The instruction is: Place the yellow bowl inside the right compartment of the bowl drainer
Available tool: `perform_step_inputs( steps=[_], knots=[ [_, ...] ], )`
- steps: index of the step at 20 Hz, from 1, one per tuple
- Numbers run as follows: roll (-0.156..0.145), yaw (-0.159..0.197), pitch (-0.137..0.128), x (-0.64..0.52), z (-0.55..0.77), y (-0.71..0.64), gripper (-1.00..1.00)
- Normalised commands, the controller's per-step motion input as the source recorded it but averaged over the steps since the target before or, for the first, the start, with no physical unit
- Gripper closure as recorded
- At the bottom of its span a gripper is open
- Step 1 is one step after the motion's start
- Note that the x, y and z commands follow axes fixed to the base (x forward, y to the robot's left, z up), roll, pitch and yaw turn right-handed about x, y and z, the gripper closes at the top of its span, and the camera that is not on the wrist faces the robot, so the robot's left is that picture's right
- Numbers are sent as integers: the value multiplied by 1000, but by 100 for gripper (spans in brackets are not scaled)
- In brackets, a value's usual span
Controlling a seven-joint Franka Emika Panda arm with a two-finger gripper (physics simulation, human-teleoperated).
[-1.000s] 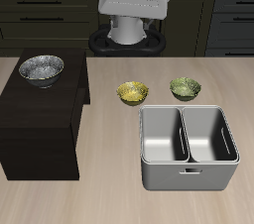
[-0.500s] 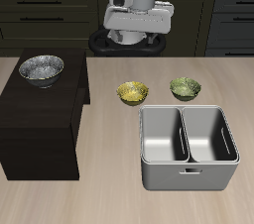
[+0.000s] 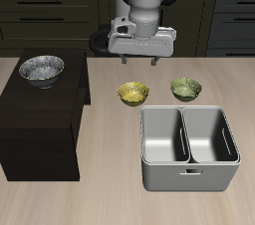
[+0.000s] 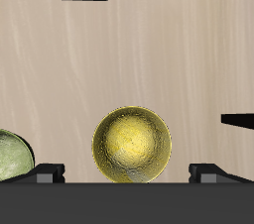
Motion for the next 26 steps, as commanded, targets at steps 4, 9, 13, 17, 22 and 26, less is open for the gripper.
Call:
perform_step_inputs(
  steps=[4, 9, 13, 17, 22, 26],
  knots=[
    [7, 28, -41, -51, -159, 93, -100],
    [1, -4, -21, 5, -278, 99, -100],
    [-9, -3, 16, 43, -322, 52, -100],
    [2, -35, 56, 3, -449, -2, -100],
    [-4, -9, 15, -29, -243, -19, -100],
    [1, -23, 18, -64, -203, -31, -100]
  ],
)
